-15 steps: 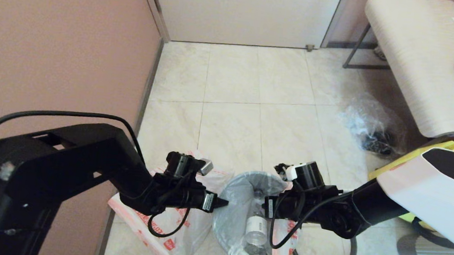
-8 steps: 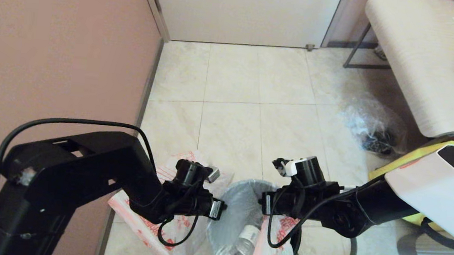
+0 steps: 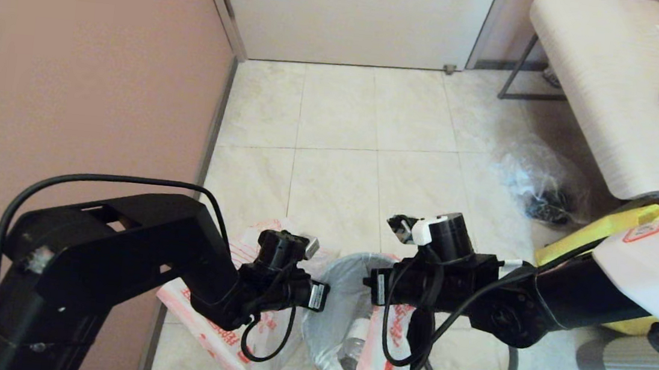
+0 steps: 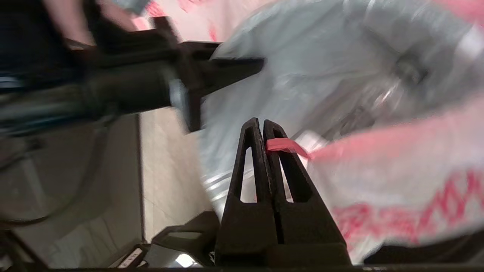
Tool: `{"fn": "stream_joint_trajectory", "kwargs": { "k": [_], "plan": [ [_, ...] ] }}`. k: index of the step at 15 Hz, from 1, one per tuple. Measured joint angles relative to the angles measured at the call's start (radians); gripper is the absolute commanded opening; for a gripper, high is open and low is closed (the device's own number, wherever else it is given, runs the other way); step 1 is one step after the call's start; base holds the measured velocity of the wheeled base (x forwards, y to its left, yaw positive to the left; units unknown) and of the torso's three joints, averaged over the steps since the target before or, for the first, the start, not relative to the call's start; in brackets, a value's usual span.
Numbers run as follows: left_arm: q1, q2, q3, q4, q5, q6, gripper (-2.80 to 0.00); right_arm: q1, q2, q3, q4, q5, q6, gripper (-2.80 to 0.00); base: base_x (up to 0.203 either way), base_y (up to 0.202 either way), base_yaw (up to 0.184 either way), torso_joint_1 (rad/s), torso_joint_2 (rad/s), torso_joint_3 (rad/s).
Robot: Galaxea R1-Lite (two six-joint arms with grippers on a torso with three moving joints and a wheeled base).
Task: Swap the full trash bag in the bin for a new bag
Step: Place the trash bag on the floor
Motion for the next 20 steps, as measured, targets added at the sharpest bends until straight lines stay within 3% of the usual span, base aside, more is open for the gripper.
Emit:
{"fn": "stream_joint_trajectory", "kwargs": {
  "k": [2, 4, 17, 18, 20],
  "plan": [
    [-0.009, -0.003, 0.0, -0.05, 0.058, -0.052, -2.8, 0.016, -0.035, -0.001, -0.001, 0.0, -0.019, -2.8, 0.0, 0.0, 0.0, 0.0, 0.0, 0.0],
    [-0.01, -0.009, 0.0, -0.053, 0.086, -0.058, -2.8, 0.03, -0.07, -0.001, 0.001, 0.0, -0.025, -2.8, 0.0, 0.0, 0.0, 0.0, 0.0, 0.0],
    [0.012, 0.011, -0.021, -0.055, 0.09, -0.055, -2.8, 0.136, -0.232, 0.012, 0.047, -0.003, -0.027, -2.8, 0.0, 0.0, 0.0, 0.0, 0.0, 0.0],
    [0.012, 0.013, -0.021, -0.056, 0.091, -0.053, 0.0, 0.136, -0.233, 0.014, 0.047, -0.003, -0.026, -2.8, 0.0, 0.0, 0.0, 0.0, 0.0, 0.0],
    [0.011, 0.014, -0.02, -0.056, 0.091, -0.052, 0.0, 0.137, -0.234, 0.015, 0.047, -0.003, -0.025, -2.8, 0.0, 0.0, 0.0, 0.0, 0.0, 0.0]
  ]
}}
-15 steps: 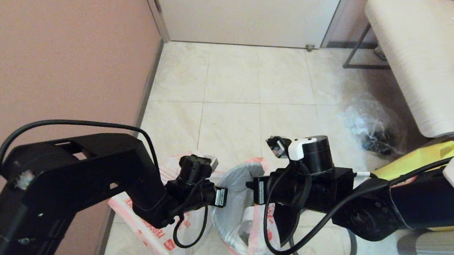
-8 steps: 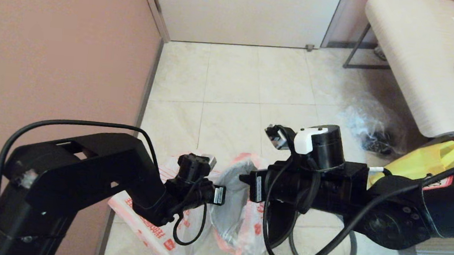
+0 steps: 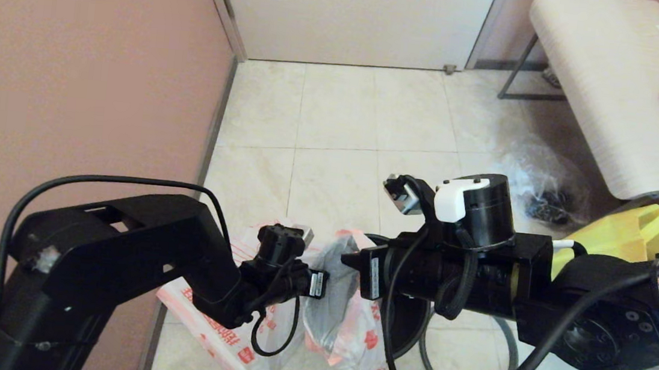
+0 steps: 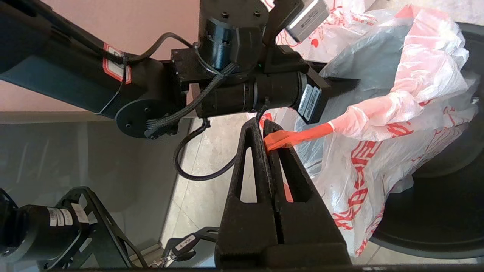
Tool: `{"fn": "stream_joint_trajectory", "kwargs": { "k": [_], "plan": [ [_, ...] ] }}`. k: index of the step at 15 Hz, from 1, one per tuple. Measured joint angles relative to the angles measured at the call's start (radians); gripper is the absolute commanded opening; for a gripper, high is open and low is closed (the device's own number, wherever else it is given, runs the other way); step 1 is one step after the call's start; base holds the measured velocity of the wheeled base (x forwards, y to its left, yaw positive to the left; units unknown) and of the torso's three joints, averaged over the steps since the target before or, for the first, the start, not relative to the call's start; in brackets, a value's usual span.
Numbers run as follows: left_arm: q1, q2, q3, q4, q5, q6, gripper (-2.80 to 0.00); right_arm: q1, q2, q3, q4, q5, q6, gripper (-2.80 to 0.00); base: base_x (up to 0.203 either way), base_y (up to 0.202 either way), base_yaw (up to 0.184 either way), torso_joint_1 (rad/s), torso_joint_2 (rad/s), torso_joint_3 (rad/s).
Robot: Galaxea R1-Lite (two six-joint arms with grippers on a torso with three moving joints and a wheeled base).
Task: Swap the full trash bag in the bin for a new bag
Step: Place the trash bag on the floor
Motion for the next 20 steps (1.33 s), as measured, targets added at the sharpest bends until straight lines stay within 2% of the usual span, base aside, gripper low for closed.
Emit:
{"fn": "stream_joint_trajectory", "kwargs": {
  "k": [4, 8, 9, 10, 12, 14, 15, 17, 20],
  "plan": [
    [-0.001, -0.01, 0.009, 0.0, 0.0, -0.002, 0.0, 0.0, 0.004, 0.0, -0.001, 0.0, 0.0, -2.8, 0.0, 0.0, 0.0, 0.0, 0.0, 0.0],
    [-0.006, -0.103, 0.106, 0.001, 0.0, -0.006, 0.0, -0.011, 0.017, -0.006, -0.001, 0.0, -0.001, -2.8, 0.0, 0.0, 0.0, 0.0, 0.0, 0.0],
    [-0.009, -0.15, 0.15, 0.001, 0.005, -0.008, -0.55, -0.013, 0.024, -0.008, -0.002, 0.0, -0.001, -2.8, 0.0, 0.0, 0.0, 0.0, 0.0, 0.0],
    [-0.011, -0.198, 0.197, 0.0, 0.011, -0.011, -2.8, -0.014, 0.029, -0.012, -0.002, 0.001, -0.001, -2.8, 0.0, 0.0, 0.0, 0.0, 0.0, 0.0],
    [-0.017, -0.293, 0.298, 0.0, 0.023, -0.021, -2.8, -0.013, 0.039, -0.02, -0.001, 0.001, -0.003, -2.8, 0.0, 0.0, 0.0, 0.0, 0.0, 0.0],
    [-0.004, -0.363, 0.388, 0.006, 0.063, -0.028, -2.8, -0.013, 0.043, -0.034, 0.004, 0.0, -0.005, -2.8, 0.0, 0.0, 0.0, 0.0, 0.0, 0.0],
    [0.018, -0.387, 0.434, 0.012, 0.087, -0.025, -2.8, -0.013, 0.042, -0.046, 0.015, -0.001, -0.009, -2.8, 0.0, 0.0, 0.0, 0.0, 0.0, 0.0],
    [0.069, -0.415, 0.524, 0.009, 0.089, -0.028, -2.8, -0.006, 0.022, -0.077, 0.061, -0.002, -0.013, -2.8, 0.0, 0.0, 0.0, 0.0, 0.0, 0.0],
    [0.124, -0.39, 0.637, -0.121, 0.069, -0.039, -2.8, 0.022, -0.042, -0.126, 0.159, -0.003, -0.035, -2.8, 0.0, 0.0, 0.0, 0.0, 0.0, 0.0]
  ]
}}
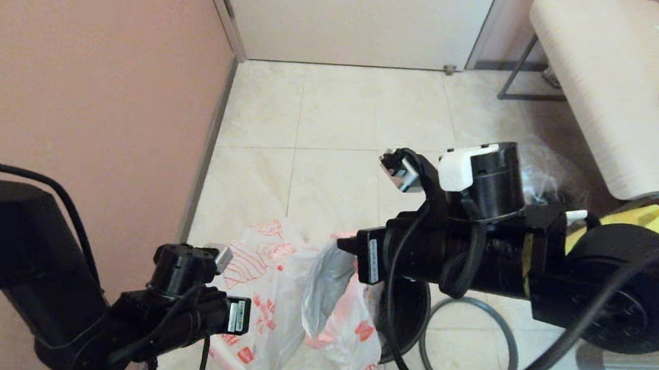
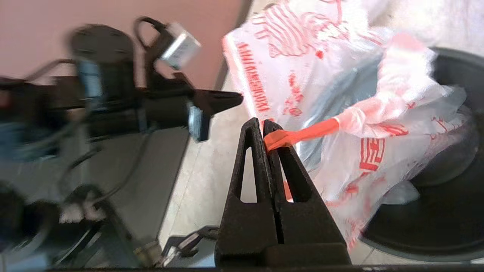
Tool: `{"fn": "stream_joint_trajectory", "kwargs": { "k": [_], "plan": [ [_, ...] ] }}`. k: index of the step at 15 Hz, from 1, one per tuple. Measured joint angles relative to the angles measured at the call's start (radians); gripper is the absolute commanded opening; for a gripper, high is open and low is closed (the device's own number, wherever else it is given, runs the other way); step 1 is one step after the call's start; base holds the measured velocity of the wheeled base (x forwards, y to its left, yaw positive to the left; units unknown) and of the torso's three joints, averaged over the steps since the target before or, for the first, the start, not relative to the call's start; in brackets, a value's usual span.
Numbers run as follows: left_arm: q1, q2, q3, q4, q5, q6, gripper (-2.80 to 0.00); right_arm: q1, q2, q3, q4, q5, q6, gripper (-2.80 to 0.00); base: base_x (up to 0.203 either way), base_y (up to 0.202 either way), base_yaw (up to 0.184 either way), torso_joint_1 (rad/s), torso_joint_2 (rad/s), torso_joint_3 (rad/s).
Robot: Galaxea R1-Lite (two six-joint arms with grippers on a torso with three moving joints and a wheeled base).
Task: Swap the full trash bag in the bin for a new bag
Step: Place the trash bag on the floor
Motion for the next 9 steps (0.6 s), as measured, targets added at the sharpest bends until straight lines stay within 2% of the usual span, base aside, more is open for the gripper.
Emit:
{"fn": "stream_joint_trajectory", "kwargs": {
  "k": [2, 9],
  "plan": [
    [0.021, 0.048, 0.074, -0.118, -0.002, 0.0, -2.8, 0.022, -0.051, -0.008, 0.019, 0.0, -0.002, -2.8, 0.0, 0.0, 0.0, 0.0, 0.0, 0.0],
    [0.023, 0.332, 0.154, -0.556, -0.039, 0.041, -2.8, 0.104, -0.24, -0.03, 0.042, -0.003, -0.003, -2.8, 0.0, 0.0, 0.0, 0.0, 0.0, 0.0]
  ]
}}
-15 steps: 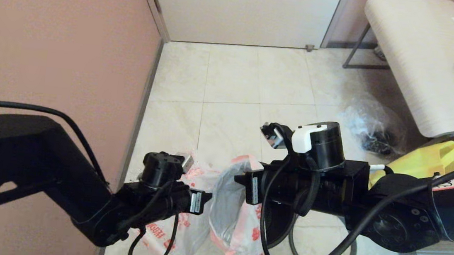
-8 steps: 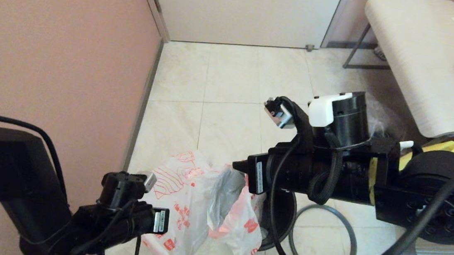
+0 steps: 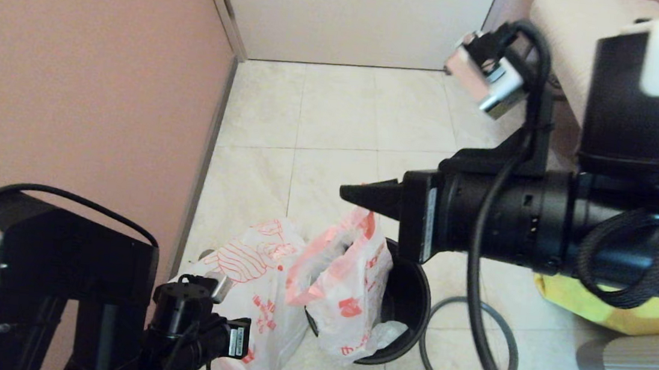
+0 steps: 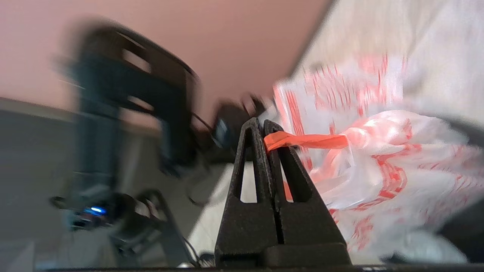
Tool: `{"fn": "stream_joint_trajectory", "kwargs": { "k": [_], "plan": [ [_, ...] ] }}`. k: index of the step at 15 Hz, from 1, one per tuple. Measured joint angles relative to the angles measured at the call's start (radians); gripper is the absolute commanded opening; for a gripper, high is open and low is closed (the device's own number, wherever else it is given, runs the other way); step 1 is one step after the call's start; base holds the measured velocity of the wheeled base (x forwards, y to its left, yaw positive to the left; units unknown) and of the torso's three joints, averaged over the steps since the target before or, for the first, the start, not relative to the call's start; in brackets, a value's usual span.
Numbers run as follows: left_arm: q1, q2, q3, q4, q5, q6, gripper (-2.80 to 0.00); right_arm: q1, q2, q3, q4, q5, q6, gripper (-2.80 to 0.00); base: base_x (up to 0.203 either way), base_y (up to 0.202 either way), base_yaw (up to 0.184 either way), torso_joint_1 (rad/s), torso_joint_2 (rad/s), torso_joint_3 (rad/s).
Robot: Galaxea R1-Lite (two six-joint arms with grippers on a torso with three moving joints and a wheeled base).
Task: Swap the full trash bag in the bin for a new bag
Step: Place the trash bag on the floor
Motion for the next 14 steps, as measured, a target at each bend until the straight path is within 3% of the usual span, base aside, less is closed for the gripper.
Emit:
{"fn": "stream_joint_trajectory", "kwargs": {
  "k": [6, 9, 14],
  "plan": [
    [-0.008, 0.067, 0.013, -0.045, -0.002, 0.002, -2.8, 0.016, -0.153, -0.11, 0.044, -0.032, -0.074, -2.8, 0.0, 0.0, 0.0, 0.0, 0.0, 0.0],
    [-0.006, 0.083, 0.009, -0.047, -0.049, 0.006, -2.8, 0.016, -0.193, -0.216, 0.047, -0.142, -0.17, -2.8, 0.0, 0.0, 0.0, 0.0, 0.0, 0.0],
    [-0.001, 0.1, -0.011, -0.047, -0.053, 0.034, -2.8, -0.032, -0.21, -0.428, 0.044, -0.351, -0.373, -2.8, 0.0, 0.0, 0.0, 0.0, 0.0, 0.0]
  ]
}}
